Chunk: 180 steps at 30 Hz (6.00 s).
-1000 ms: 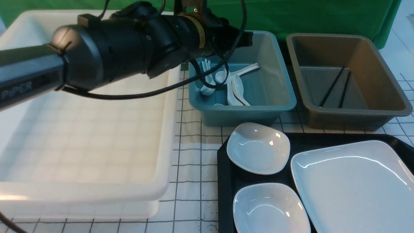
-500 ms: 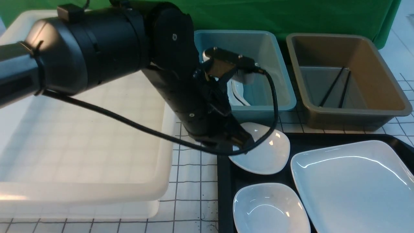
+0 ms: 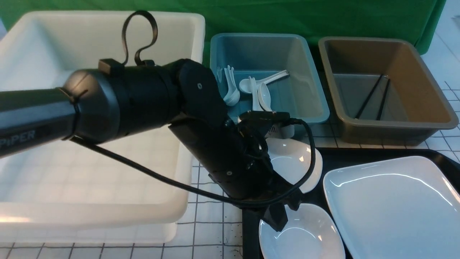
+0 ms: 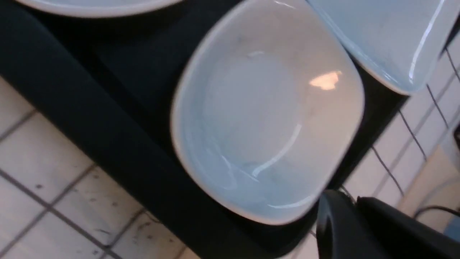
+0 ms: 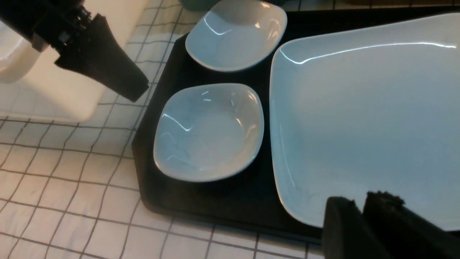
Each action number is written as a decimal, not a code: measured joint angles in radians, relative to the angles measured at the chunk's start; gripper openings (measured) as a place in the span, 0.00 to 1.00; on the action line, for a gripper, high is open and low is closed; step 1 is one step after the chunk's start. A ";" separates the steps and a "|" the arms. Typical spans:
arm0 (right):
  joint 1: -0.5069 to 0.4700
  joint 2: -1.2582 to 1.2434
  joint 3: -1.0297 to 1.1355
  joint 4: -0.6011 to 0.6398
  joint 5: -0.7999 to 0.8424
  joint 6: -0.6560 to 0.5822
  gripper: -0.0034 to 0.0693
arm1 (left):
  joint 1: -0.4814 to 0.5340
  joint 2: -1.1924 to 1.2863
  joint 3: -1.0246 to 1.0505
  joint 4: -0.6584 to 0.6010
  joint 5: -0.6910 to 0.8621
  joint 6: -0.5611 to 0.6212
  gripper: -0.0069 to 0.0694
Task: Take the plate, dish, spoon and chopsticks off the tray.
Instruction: Use the left arm to grab a small plate from the dinner plate, then use the left arm to put the small plate into the large storage box on the left
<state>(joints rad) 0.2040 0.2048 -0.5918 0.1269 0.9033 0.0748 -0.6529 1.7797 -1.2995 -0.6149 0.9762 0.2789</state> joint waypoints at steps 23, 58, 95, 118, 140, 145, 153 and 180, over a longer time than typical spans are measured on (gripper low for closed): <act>0.000 0.000 0.000 0.000 -0.032 0.001 0.25 | -0.023 0.222 -0.243 0.211 0.075 0.044 0.67; 0.000 0.000 0.000 0.001 0.049 0.002 0.27 | -0.126 0.363 -0.269 0.353 -0.050 0.120 0.39; 0.000 0.000 0.000 0.001 0.163 0.001 0.29 | 0.302 -0.283 -0.251 0.561 0.113 -0.202 0.10; 0.000 0.000 0.000 0.001 0.026 -0.001 0.29 | 0.723 -0.141 0.289 0.160 -0.404 -0.147 0.10; 0.000 0.000 0.000 0.001 0.012 0.000 0.29 | 0.723 0.018 0.288 -0.055 -0.470 -0.028 0.12; 0.000 0.000 0.000 0.001 0.023 0.000 0.29 | 0.723 0.018 0.288 -0.039 -0.492 -0.028 0.13; 0.000 0.000 0.000 0.001 0.025 0.000 0.31 | 0.723 0.020 0.288 0.040 -0.510 -0.047 0.21; 0.000 0.000 0.000 0.001 0.039 0.000 0.32 | 0.723 0.028 -0.035 -0.009 0.023 -0.024 0.63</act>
<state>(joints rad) 0.2040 0.2048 -0.5918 0.1281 0.9419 0.0743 0.0703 1.8076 -1.3341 -0.6239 0.9987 0.2550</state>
